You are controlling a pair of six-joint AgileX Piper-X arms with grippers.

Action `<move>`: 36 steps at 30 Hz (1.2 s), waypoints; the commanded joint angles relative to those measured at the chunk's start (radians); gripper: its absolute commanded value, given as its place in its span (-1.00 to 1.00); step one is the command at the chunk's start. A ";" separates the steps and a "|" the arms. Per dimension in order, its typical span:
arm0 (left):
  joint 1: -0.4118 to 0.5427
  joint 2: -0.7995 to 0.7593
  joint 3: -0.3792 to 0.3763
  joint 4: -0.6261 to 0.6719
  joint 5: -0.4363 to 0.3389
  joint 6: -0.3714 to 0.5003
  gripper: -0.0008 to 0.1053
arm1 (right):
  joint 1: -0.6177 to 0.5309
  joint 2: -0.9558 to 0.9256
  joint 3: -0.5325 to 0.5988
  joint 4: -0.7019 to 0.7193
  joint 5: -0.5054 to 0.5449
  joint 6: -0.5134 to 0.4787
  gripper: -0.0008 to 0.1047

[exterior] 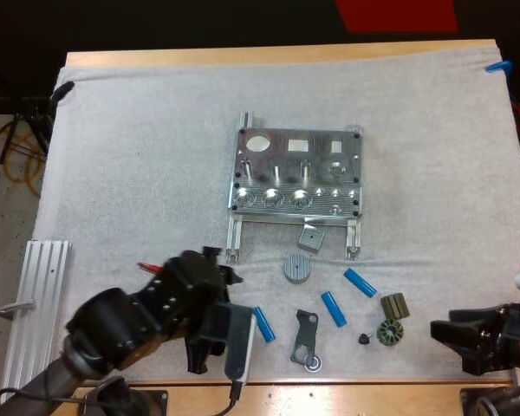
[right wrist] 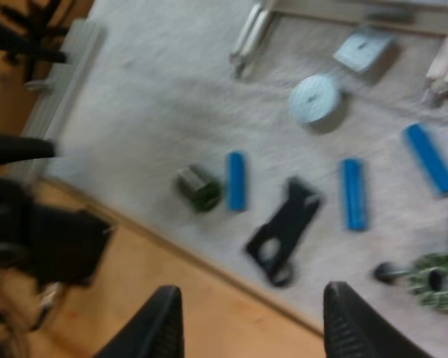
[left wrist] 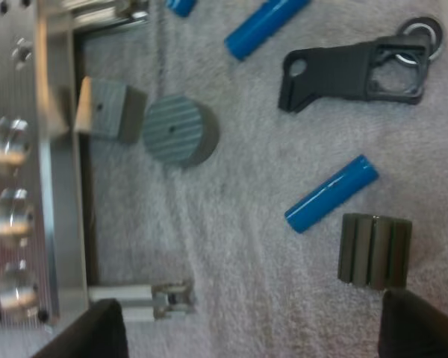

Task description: Load cells from right to left

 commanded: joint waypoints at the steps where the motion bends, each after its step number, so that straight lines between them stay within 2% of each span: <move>1: -0.022 0.019 -0.008 -0.013 -0.031 0.033 0.30 | -0.005 0.007 -0.008 0.011 -0.059 -0.018 -0.17; 5: -0.038 0.070 -0.008 -0.042 -0.044 0.101 0.30 | -0.005 0.011 -0.008 0.020 -0.079 -0.022 -0.17; 10: -0.038 0.167 -0.008 -0.092 -0.042 0.316 0.30 | -0.005 0.011 -0.008 0.038 -0.088 -0.040 -0.17; 16: -0.038 0.270 -0.004 -0.091 -0.042 0.417 0.30 | -0.005 0.011 -0.008 0.038 -0.088 -0.067 -0.17; 25: -0.038 0.437 0.057 -0.127 -0.045 0.471 0.30 | -0.005 0.011 -0.008 0.038 -0.088 -0.069 -0.17; 30: -0.038 0.502 0.058 -0.191 -0.068 0.486 0.30 | -0.005 0.011 -0.008 0.038 -0.088 -0.069 -0.17; 36: -0.038 0.552 0.058 -0.216 -0.031 0.490 0.30 | -0.005 0.011 -0.008 0.038 -0.088 -0.077 -0.17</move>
